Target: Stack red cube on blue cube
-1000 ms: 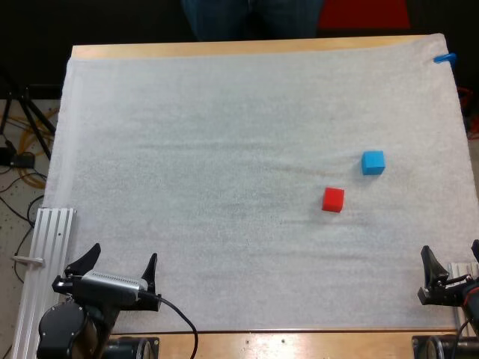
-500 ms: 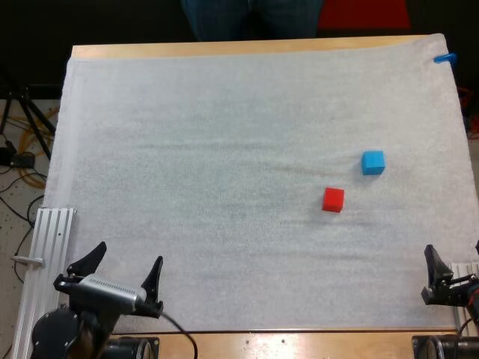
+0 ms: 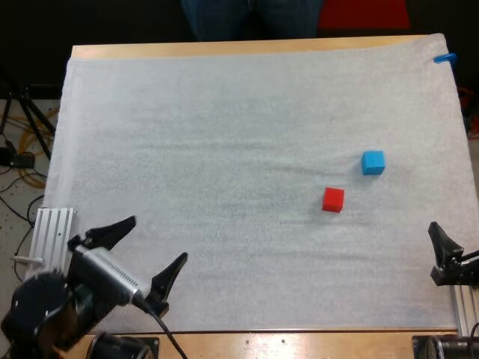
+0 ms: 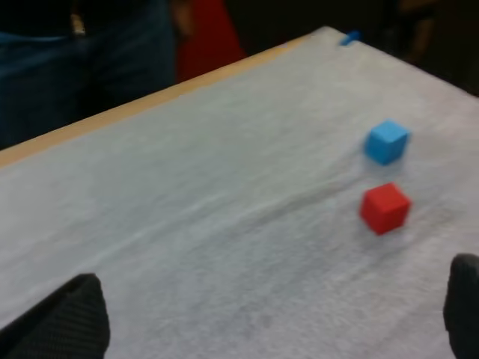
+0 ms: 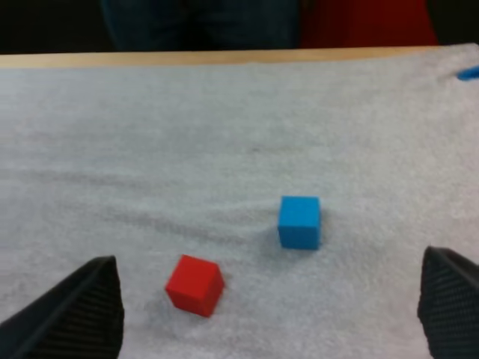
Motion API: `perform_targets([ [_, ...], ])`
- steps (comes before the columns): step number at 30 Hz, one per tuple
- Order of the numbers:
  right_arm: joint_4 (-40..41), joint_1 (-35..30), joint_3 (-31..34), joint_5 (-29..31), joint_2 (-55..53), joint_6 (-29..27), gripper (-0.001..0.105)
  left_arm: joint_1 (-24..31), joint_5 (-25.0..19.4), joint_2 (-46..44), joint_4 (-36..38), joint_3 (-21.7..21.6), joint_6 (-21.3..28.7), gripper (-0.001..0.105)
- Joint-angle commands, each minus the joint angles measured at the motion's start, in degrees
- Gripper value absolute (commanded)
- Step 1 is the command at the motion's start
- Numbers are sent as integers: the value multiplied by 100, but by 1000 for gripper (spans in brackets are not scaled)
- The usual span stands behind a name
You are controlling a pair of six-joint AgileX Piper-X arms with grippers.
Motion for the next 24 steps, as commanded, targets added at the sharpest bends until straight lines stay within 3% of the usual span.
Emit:
perform_targets([
  [1,25,-23,-148,-176,88,-110,78,-176,110,183,131,-156,13,87],
  [7,364,-23,-567,-437,440,-263,78,-1194,90,852,260,-573,110,87],
  [10,461,-13,-707,-465,551,-263,78,-1517,-202,1054,260,-618,119,87],
  [16,474,28,-818,-638,793,-279,78,-1583,-419,1274,249,-616,119,87],
  [24,488,819,-964,-359,1679,-503,78,-1583,-606,1317,249,-616,119,87],
])
